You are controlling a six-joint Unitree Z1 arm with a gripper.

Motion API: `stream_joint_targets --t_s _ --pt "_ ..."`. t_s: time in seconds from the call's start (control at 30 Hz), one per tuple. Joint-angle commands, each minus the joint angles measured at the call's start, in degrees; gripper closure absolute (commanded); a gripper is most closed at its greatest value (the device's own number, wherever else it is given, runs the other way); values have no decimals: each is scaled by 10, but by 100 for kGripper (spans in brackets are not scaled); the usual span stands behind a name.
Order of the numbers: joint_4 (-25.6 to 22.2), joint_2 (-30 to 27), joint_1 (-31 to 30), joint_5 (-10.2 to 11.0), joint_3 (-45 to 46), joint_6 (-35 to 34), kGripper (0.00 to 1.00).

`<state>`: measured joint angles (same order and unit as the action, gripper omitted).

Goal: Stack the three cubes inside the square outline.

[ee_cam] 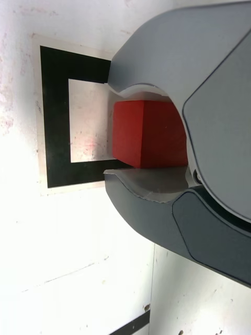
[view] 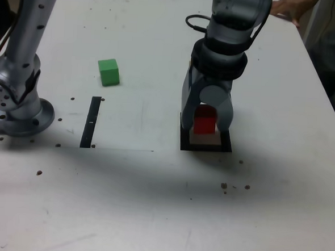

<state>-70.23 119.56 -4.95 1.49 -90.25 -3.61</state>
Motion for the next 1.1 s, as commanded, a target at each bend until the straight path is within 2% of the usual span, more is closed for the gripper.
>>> stream_joint_targets --t_s 0.0,0.33,0.4,0.47,0.6,0.67,0.9,1.07 --pt "3 7 2 1 2 -1 71" --pt "28 19 13 3 20 0 71" --pt "32 21 14 3 23 2 68" --pt "37 22 15 3 25 4 53" --pt "42 20 16 4 29 7 12" --pt "42 18 16 6 31 7 1" --pt "36 5 16 14 33 6 0" --pt "12 -13 19 31 27 3 0"
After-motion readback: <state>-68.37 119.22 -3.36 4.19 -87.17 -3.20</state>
